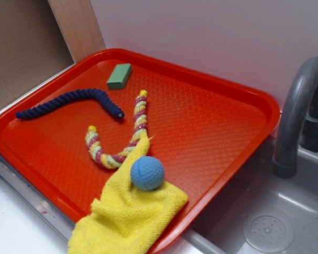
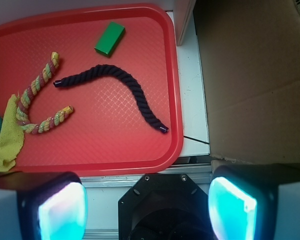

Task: Grab the blue ball.

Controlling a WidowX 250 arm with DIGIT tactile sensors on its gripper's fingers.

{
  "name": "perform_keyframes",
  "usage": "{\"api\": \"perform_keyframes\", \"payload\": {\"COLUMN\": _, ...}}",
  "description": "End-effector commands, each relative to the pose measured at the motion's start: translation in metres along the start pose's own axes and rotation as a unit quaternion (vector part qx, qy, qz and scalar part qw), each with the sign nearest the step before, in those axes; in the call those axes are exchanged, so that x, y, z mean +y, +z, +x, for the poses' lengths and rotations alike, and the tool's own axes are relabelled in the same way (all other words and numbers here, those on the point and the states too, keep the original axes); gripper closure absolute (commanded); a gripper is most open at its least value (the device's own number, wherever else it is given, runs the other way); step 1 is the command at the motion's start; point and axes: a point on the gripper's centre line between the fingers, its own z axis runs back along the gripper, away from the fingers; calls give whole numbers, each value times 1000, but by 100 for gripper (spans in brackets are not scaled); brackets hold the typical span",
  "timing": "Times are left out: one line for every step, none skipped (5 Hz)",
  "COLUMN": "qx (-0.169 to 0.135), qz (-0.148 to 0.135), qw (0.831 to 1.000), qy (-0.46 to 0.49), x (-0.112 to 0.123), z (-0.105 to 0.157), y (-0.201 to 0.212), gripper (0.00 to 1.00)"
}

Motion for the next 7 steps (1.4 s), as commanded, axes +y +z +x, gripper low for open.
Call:
{"api": "perform_keyframes", "payload": {"qx": 0, "qz": 0, "qw": 1000, "qy": 0, "x": 0, "z": 0, "y": 0, "gripper": 0}}
{"api": "perform_keyframes", "payload": {"qx": -16, "qz": 0, "qw": 1000, "qy": -15, "x": -7, "z": 2, "y": -3, "gripper": 0}}
{"api": "perform_keyframes", "payload": {"qx": -22, "qz": 8, "qw": 997, "qy": -75, "x": -32, "z": 15, "y": -9, "gripper": 0}}
{"api": "perform_keyframes", "payload": {"qx": -44, "qz": 7, "qw": 981, "qy": -186, "x": -74, "z": 28, "y": -19, "gripper": 0}}
{"api": "perform_keyframes", "payload": {"qx": -64, "qz": -6, "qw": 953, "qy": -296, "x": -126, "z": 24, "y": -34, "gripper": 0}}
{"api": "perform_keyframes", "payload": {"qx": -59, "qz": -36, "qw": 921, "qy": -383, "x": -173, "z": 25, "y": -53, "gripper": 0}}
{"api": "perform_keyframes", "payload": {"qx": -60, "qz": -55, "qw": 900, "qy": -428, "x": -222, "z": 18, "y": -77, "gripper": 0}}
